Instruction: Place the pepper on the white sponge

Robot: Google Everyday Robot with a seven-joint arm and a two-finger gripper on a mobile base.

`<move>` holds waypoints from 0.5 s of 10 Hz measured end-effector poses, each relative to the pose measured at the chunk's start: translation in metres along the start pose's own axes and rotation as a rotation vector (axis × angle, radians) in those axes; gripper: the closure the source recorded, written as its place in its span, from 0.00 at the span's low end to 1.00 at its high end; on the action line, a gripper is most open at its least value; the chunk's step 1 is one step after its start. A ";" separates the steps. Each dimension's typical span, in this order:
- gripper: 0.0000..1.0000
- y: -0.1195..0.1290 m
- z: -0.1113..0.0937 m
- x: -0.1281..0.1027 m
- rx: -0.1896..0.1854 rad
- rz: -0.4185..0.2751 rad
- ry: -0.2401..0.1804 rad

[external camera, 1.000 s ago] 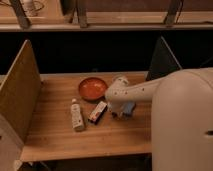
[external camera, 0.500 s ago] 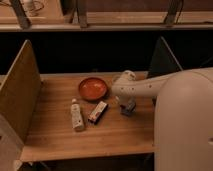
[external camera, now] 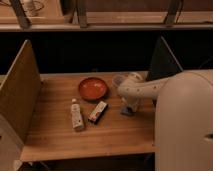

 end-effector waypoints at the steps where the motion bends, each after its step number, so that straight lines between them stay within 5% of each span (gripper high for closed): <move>1: 0.94 0.001 0.000 0.000 -0.003 0.000 -0.001; 5: 0.56 0.000 0.000 0.000 -0.001 0.000 0.000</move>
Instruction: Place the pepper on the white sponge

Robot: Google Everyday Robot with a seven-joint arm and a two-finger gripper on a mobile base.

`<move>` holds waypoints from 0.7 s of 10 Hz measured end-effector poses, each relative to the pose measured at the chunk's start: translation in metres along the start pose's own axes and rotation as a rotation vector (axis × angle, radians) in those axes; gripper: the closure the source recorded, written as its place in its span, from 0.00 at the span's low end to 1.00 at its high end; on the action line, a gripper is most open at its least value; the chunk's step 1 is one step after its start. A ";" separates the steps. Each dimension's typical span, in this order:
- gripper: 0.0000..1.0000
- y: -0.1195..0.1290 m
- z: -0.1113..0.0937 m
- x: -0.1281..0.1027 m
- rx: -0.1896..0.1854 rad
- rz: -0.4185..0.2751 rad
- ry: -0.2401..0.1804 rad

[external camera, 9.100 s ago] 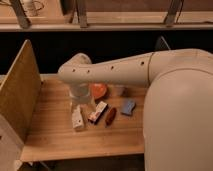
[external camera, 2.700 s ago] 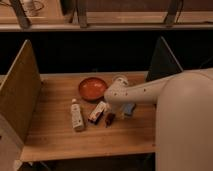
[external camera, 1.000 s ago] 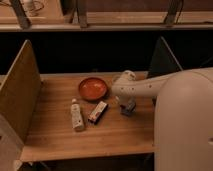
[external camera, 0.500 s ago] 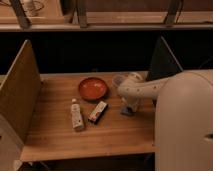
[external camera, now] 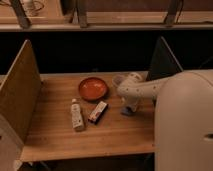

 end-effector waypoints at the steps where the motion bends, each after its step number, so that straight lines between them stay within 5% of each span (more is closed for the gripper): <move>1: 0.49 0.000 0.000 0.000 0.000 0.000 0.000; 4: 0.22 0.000 0.000 0.000 0.001 0.000 0.001; 7: 0.20 0.000 0.001 0.001 0.001 0.000 0.001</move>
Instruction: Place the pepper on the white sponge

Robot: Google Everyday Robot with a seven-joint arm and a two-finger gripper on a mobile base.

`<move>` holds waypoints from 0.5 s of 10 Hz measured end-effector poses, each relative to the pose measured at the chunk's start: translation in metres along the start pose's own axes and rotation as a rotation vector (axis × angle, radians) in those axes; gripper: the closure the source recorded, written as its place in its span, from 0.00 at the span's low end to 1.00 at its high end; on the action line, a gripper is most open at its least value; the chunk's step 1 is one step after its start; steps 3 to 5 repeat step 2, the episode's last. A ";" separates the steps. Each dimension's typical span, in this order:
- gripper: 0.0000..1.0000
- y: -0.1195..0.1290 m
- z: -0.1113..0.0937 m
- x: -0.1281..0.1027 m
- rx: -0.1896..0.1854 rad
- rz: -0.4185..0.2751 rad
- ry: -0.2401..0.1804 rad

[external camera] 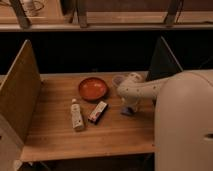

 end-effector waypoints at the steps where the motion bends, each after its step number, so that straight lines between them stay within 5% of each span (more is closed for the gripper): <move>1: 0.20 0.000 0.000 0.000 0.000 0.000 0.000; 5: 0.20 0.000 0.000 0.000 0.000 0.000 0.000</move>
